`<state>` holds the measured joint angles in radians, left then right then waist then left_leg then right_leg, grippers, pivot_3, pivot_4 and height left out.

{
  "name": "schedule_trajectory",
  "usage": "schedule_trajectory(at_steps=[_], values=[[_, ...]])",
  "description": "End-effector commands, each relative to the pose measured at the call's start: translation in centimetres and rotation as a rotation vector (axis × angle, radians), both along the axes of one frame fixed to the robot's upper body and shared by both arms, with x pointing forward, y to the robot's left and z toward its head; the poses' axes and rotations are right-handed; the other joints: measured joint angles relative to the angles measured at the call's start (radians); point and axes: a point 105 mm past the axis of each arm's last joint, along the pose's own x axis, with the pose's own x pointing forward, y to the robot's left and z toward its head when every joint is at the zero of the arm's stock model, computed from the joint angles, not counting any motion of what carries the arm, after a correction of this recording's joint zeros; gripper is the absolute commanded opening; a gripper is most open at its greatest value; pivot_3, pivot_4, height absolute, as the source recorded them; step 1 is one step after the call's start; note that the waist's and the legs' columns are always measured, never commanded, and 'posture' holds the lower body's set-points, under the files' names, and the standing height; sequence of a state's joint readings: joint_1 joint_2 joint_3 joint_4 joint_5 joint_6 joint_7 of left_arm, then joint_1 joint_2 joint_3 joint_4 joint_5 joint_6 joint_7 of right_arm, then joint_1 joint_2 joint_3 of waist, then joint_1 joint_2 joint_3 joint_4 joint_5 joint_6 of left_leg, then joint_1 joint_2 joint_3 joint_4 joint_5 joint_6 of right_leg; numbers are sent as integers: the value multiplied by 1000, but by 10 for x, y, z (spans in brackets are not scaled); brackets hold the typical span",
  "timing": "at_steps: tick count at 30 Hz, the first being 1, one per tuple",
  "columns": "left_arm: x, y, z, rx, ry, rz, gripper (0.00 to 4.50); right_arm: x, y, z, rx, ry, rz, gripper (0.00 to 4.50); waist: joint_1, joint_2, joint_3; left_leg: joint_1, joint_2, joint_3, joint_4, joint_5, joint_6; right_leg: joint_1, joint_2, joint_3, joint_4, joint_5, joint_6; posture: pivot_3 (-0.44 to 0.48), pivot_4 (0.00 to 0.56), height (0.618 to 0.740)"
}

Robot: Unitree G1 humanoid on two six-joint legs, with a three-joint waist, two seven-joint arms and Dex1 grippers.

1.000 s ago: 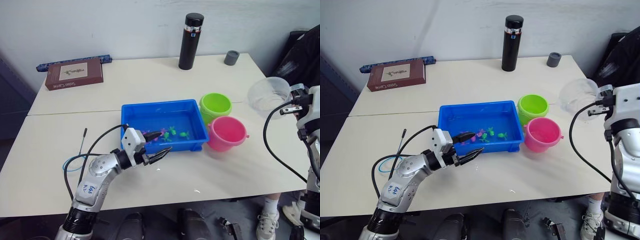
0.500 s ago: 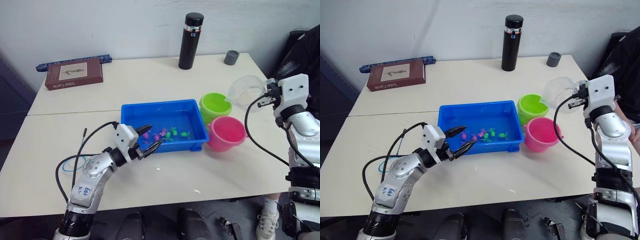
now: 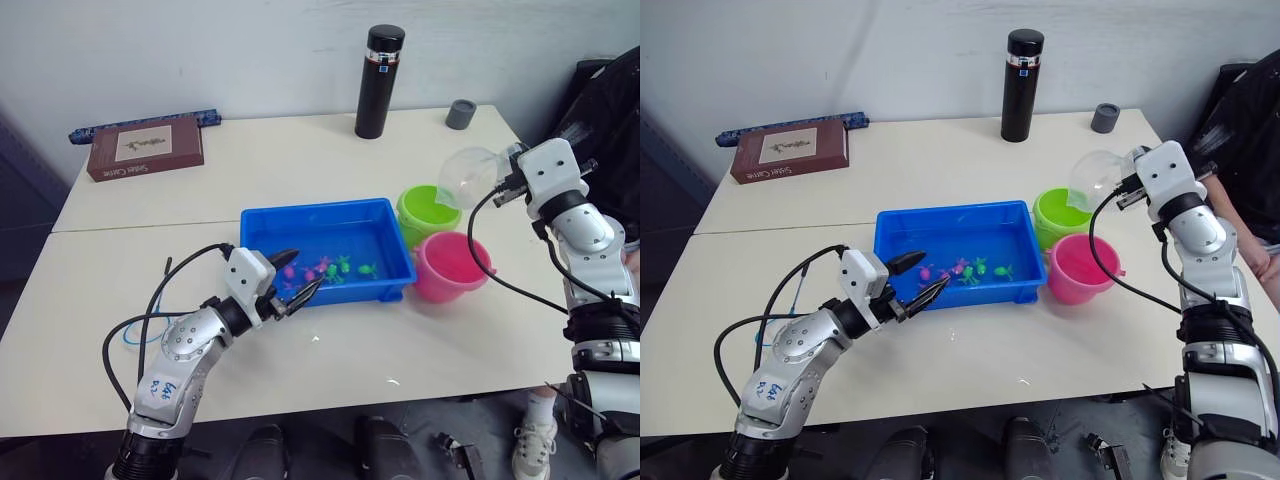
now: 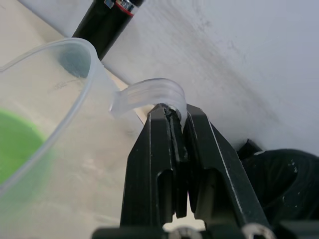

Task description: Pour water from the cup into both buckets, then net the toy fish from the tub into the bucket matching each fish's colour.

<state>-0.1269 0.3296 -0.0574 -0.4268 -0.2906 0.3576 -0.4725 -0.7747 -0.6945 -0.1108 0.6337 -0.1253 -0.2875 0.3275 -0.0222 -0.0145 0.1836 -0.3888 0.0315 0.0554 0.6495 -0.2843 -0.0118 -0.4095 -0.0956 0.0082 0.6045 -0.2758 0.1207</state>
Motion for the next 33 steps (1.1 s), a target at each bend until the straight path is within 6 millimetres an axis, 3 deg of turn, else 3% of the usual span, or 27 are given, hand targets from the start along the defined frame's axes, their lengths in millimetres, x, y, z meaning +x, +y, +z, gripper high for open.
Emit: schedule_trajectory(at_steps=[1,33], values=[[-6,-3,12,-4,-45,-11,3446,-5,0,26,-67,-99,2,45,-3,0,0,0,0,0,0,0,0,0,0,0,0,0,0,0,150,740],[-7,-7,9,-12,-39,-22,3446,-4,13,35,-311,-213,-14,45,-7,0,0,0,0,0,0,0,0,0,0,0,0,0,0,0,150,740]])
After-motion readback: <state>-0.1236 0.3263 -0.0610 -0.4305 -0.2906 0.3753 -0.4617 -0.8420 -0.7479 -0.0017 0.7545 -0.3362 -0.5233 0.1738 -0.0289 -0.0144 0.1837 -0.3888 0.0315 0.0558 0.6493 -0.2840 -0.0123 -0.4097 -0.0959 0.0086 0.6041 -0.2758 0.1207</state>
